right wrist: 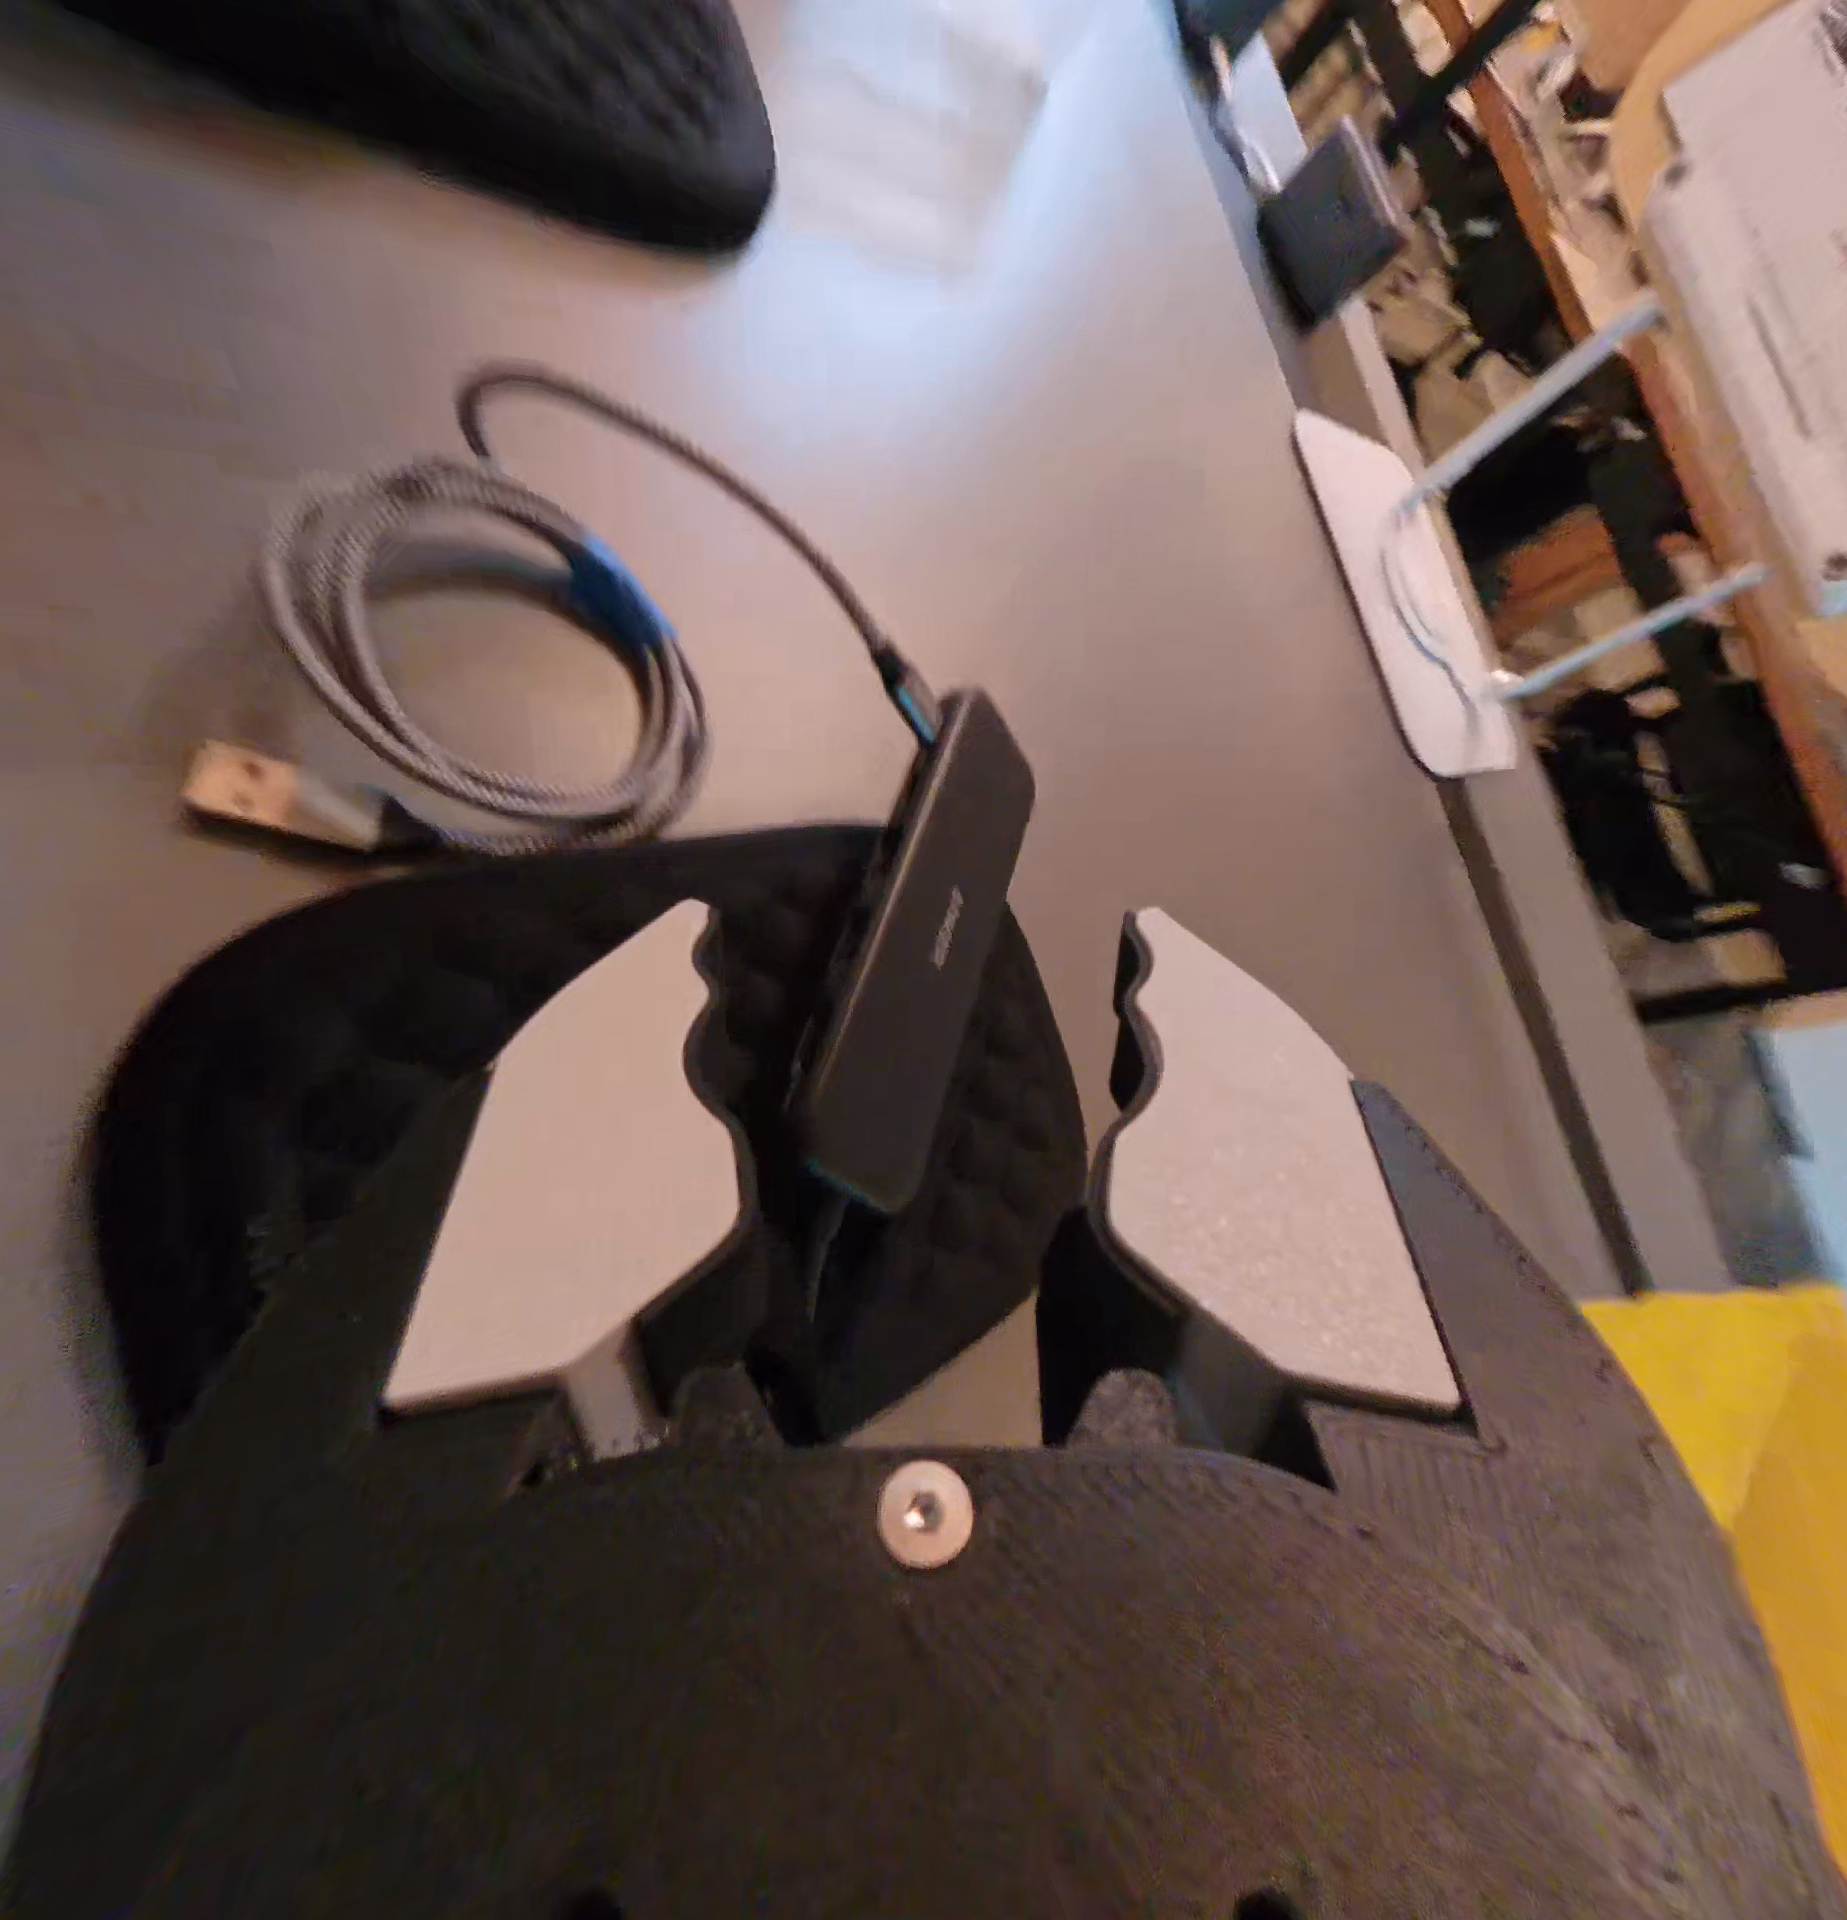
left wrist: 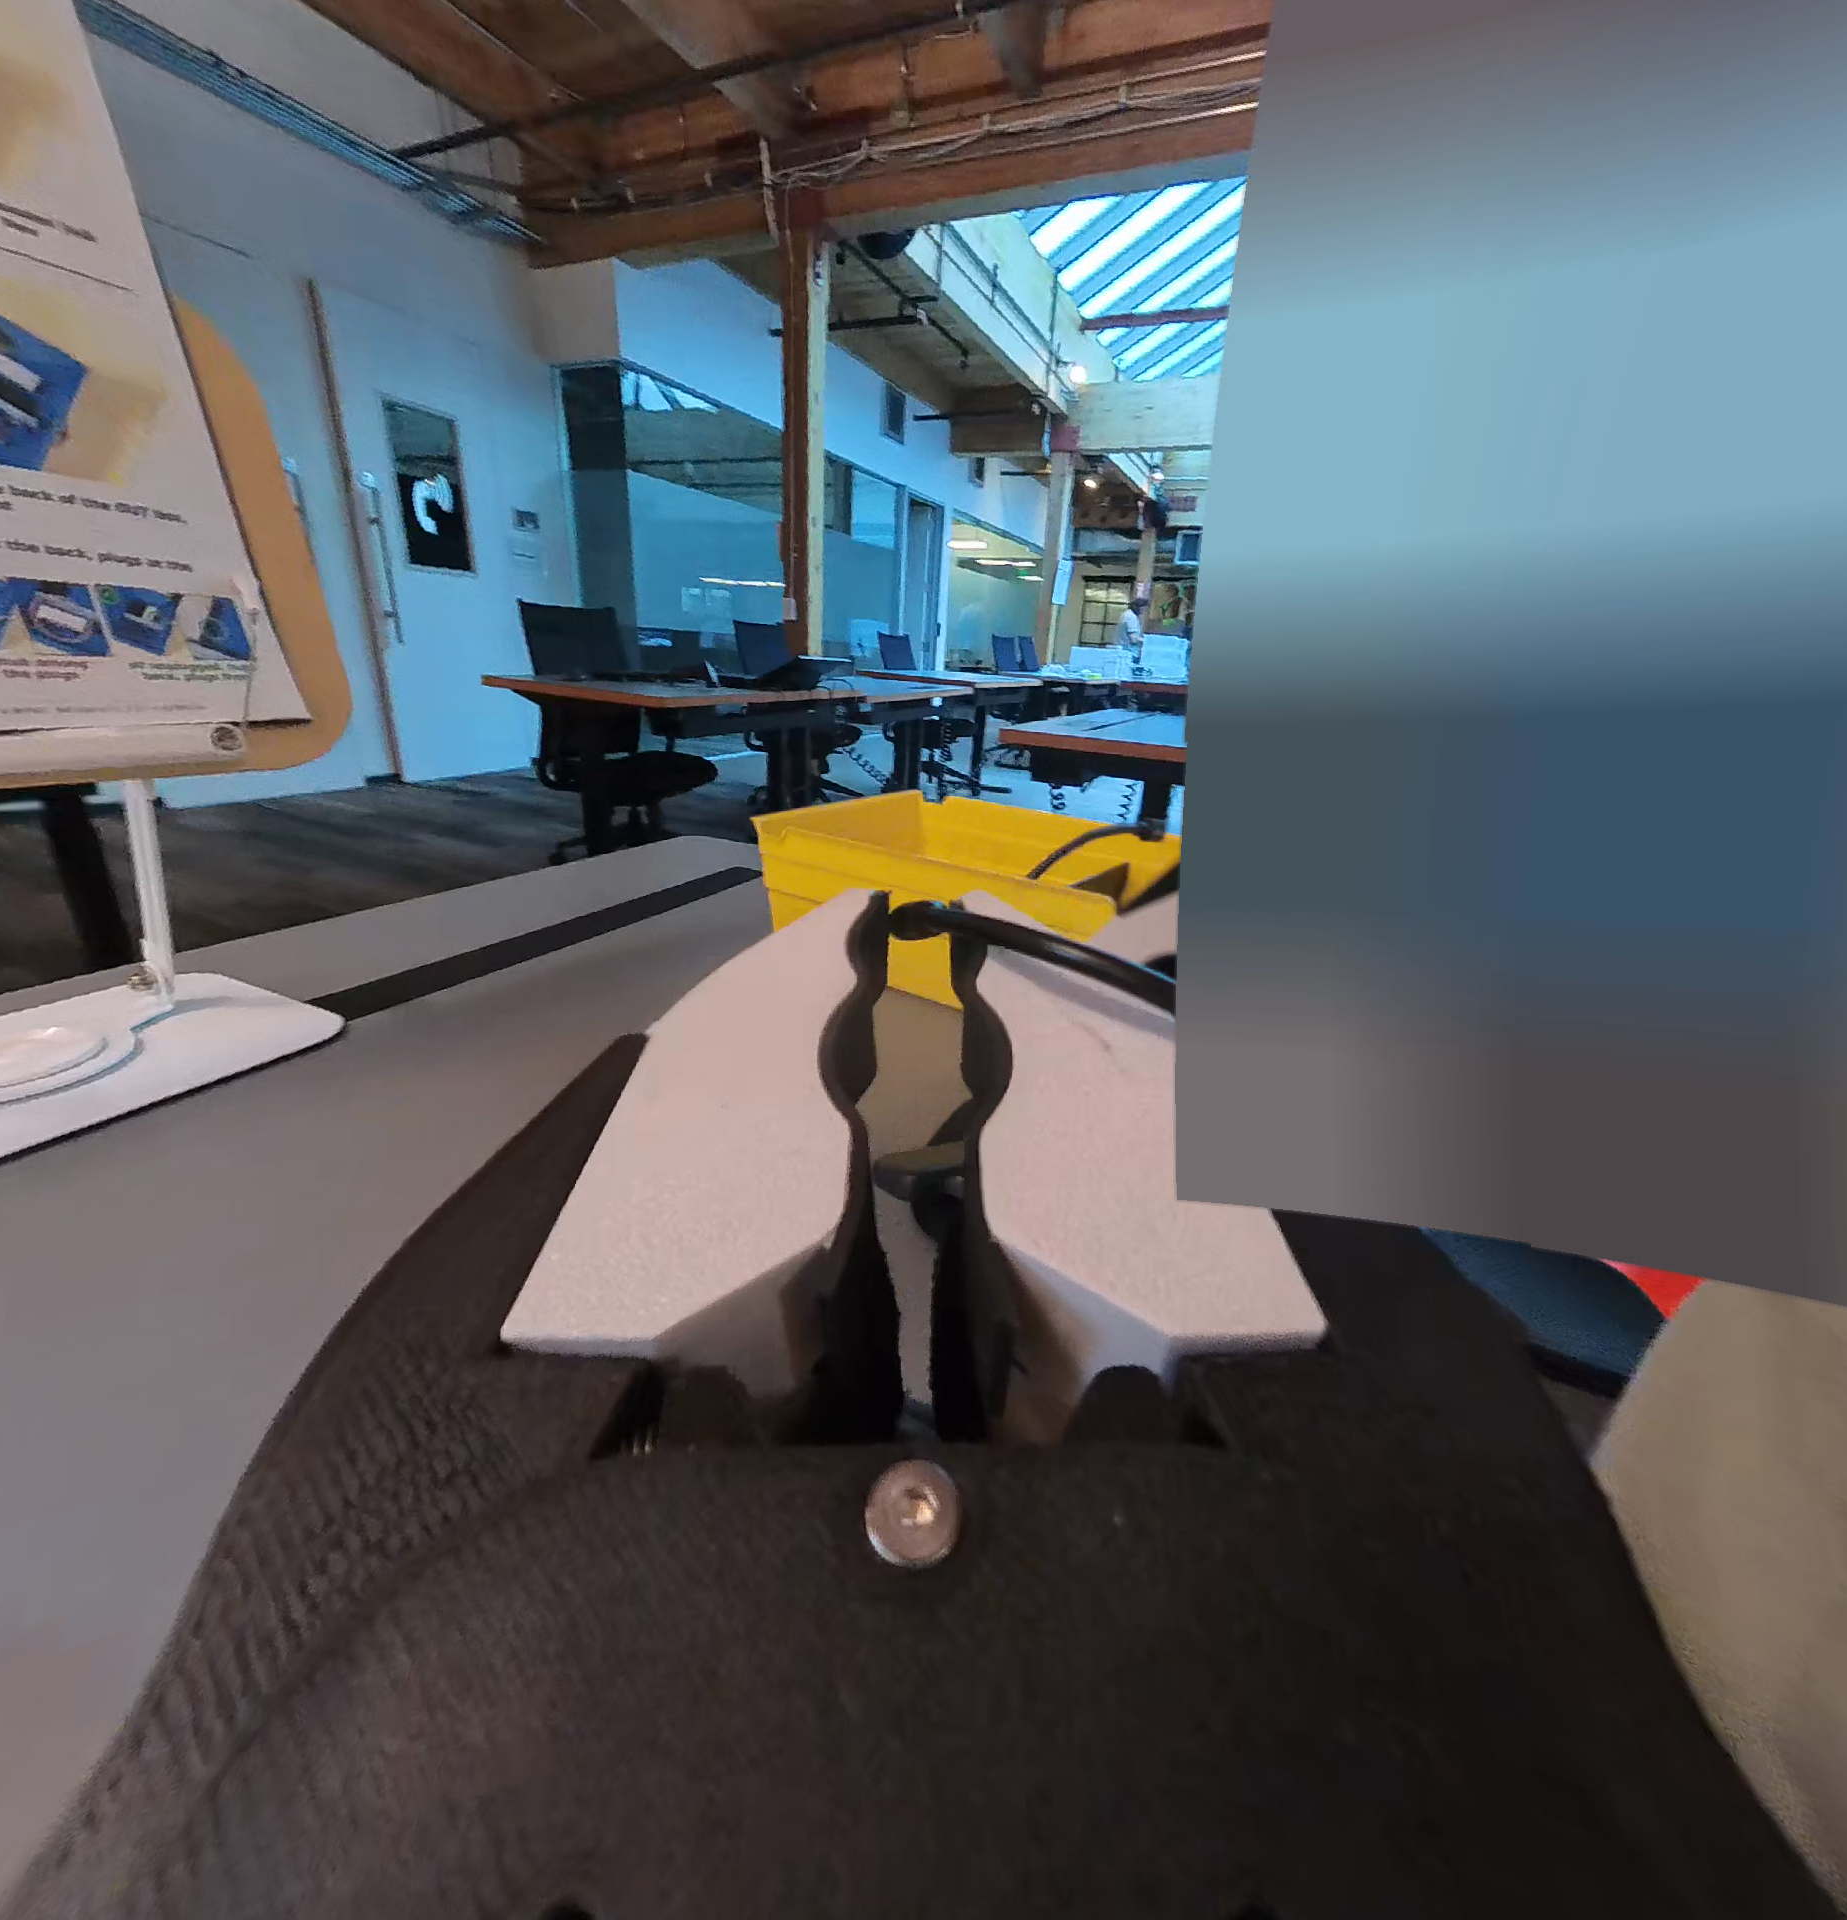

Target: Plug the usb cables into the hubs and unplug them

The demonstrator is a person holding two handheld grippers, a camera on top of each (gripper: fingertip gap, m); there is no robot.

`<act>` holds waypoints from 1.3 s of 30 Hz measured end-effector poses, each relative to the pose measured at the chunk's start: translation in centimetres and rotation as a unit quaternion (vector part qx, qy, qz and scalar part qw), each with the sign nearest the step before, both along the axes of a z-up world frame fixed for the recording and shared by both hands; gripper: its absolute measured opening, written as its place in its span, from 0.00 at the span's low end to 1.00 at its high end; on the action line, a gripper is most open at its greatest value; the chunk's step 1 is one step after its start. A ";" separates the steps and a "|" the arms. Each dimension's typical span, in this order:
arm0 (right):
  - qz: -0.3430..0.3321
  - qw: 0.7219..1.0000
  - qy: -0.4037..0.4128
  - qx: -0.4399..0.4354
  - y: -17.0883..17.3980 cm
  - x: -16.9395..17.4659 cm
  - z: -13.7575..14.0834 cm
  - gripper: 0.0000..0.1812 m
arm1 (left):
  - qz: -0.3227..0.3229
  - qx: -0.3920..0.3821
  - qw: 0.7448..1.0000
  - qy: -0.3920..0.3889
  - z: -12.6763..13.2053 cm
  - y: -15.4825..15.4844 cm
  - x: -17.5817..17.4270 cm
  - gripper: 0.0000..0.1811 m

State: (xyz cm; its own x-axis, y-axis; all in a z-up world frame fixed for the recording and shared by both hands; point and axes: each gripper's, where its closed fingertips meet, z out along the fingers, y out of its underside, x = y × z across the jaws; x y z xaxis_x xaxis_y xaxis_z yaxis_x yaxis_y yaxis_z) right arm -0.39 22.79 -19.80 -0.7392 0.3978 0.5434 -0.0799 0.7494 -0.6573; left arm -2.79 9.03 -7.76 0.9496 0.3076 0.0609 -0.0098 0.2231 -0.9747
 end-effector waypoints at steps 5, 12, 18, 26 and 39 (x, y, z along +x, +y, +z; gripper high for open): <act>-0.034 0.983 0.150 0.100 1.6 0.5 -1.2 0.32 | 0.058 0.021 0.998 0.033 0.7 0.2 0.4 0.06; -0.019 0.968 0.207 0.142 3.3 1.7 -1.8 0.23 | 0.016 0.049 0.997 0.060 2.6 3.6 4.9 0.06; -0.027 0.983 0.150 0.102 2.4 -0.7 -2.8 0.09 | 0.011 0.002 0.998 0.065 0.4 6.0 5.9 0.06; -0.070 0.969 0.218 0.098 -1.5 -1.7 1.8 0.07 | 0.142 -0.079 0.986 0.035 -5.2 7.1 2.7 0.06; -0.069 0.953 0.283 0.080 -3.1 0.1 2.9 0.07 | 0.123 -0.018 0.990 -0.059 -6.9 6.3 -1.0 0.06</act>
State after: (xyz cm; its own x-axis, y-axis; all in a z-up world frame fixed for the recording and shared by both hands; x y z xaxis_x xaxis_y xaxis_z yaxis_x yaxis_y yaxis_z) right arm -0.29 19.70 -16.93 -0.2561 0.3489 0.9015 -0.2808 0.8655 -0.4148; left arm -3.83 15.29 -14.68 0.8324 0.5332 0.1510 0.0545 0.1923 -0.9798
